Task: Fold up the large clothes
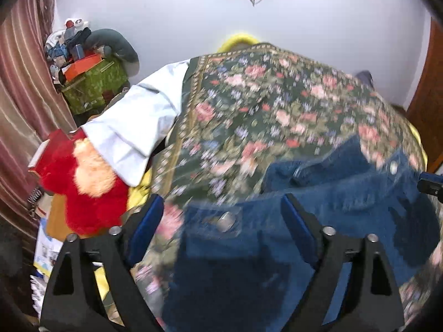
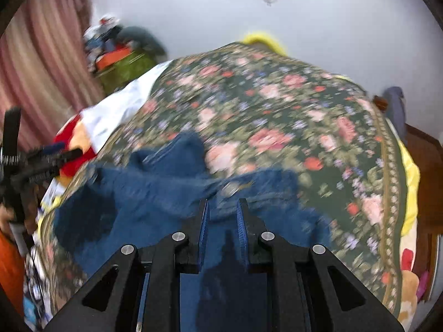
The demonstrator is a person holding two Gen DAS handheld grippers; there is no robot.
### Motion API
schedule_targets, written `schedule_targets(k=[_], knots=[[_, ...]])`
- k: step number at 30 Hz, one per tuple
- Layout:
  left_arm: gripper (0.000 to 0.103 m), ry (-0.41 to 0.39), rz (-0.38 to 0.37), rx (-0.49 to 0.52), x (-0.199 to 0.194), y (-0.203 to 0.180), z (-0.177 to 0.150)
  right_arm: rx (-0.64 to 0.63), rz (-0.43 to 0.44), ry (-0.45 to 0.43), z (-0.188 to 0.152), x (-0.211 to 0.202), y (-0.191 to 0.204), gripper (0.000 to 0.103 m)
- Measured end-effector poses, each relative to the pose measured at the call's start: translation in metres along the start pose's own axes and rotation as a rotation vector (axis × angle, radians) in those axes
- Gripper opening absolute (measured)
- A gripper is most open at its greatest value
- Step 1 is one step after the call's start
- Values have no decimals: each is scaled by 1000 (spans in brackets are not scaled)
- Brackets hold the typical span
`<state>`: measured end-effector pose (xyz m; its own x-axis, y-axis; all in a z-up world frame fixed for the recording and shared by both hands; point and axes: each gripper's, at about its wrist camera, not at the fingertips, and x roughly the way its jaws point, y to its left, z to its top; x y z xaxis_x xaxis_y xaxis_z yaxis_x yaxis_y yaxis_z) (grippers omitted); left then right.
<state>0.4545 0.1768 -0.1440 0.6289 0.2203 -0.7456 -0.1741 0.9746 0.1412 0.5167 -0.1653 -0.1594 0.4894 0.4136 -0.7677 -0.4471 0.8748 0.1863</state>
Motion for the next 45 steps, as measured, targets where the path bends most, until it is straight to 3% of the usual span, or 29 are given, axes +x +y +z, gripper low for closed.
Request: schedule_targets(k=[6, 10, 14, 18, 21, 25, 28, 33, 35, 39, 42, 45], knots=[[89, 131, -15, 35, 16, 21, -61, -90, 39, 133, -45, 30, 42, 15], [90, 220, 8, 61, 37, 21, -104, -161, 2, 247, -74, 60, 58, 15], [102, 181, -15, -27, 36, 40, -124, -266, -28, 225, -91, 60, 60, 15], [102, 189, -65, -89, 35, 51, -131, -294, -115, 222, -95, 43, 46, 15], [102, 179, -42, -73, 28, 48, -135, -247, -92, 224, -97, 30, 28, 15], [102, 170, -12, -54, 16, 50, -136, -252, -205, 198, -105, 7, 11, 15], [102, 161, 39, -47, 7, 58, -140, -211, -205, 189, -112, -12, -8, 15], [102, 177, 62, -101, -10, 81, -153, -139, -207, 178, -125, -39, -33, 15], [102, 181, 100, -106, -17, 88, -158, -113, -199, 180, -129, -44, -39, 15], [102, 205, 190, -109, -28, 101, -172, -104, -281, 179, -135, -54, -47, 15], [102, 189, 192, -148, -42, 109, -179, -70, -344, 224, -145, -59, -60, 15], [102, 144, 176, -198, -61, 110, -180, -31, -353, 235, -153, -70, -71, 15]])
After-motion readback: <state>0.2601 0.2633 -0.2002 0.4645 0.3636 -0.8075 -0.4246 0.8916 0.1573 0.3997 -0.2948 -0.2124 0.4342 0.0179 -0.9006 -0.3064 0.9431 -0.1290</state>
